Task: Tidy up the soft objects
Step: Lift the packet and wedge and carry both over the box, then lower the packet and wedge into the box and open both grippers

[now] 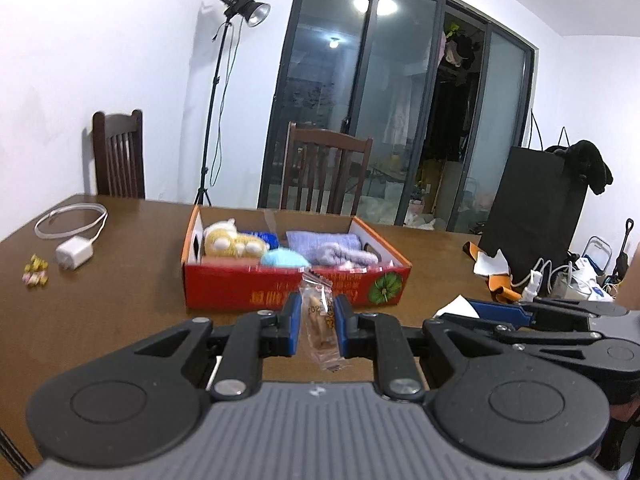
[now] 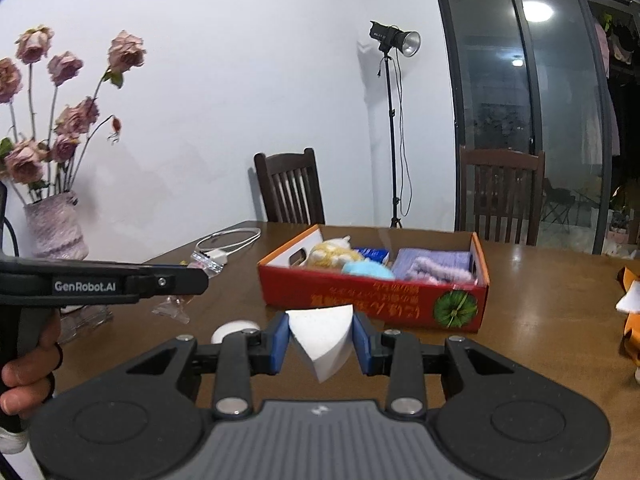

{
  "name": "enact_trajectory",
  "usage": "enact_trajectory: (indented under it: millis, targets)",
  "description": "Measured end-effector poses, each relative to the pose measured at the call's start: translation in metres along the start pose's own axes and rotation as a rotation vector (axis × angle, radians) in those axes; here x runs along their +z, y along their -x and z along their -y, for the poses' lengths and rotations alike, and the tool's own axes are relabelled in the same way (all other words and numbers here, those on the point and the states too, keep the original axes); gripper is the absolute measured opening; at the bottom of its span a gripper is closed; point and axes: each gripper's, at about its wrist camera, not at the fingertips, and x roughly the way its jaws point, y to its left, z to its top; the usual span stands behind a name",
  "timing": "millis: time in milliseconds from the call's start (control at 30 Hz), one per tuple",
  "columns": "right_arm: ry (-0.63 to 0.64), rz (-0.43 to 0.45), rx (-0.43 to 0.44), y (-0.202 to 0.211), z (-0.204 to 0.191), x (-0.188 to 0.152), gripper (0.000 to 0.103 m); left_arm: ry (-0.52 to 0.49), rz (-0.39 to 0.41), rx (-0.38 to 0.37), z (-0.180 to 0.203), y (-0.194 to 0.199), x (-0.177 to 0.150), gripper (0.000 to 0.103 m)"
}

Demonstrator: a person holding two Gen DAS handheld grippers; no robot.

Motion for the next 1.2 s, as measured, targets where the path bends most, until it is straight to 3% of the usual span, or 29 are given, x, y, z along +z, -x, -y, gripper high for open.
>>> enact_trajectory:
  millis: [267,600,800,1033,1200]
  targets:
    - [0.043,0.033,-0.036,-0.048,0.028,0.044,0.034,-0.031,0.033,-0.045,-0.008,-0.051,0.042,0.018]
    - [0.060,0.015,-0.026,-0.141,0.062,0.082,0.034,-0.030,0.020,-0.083,-0.029,-0.141,0.089,0.018]
    - [0.084,-0.041,-0.019,-0.209,0.076,0.095,0.034,0.003,-0.101,-0.092,-0.052,-0.221,0.105,0.018]
    - [0.083,-0.171,-0.039,-0.293,0.097,0.086,0.034,-0.022,-0.256,-0.034,-0.069,-0.314,0.096,0.019]
    - [0.065,-0.254,-0.107,-0.332,0.102,0.066,0.038,0.002,-0.331,-0.029,-0.078,-0.345,0.077,0.041]
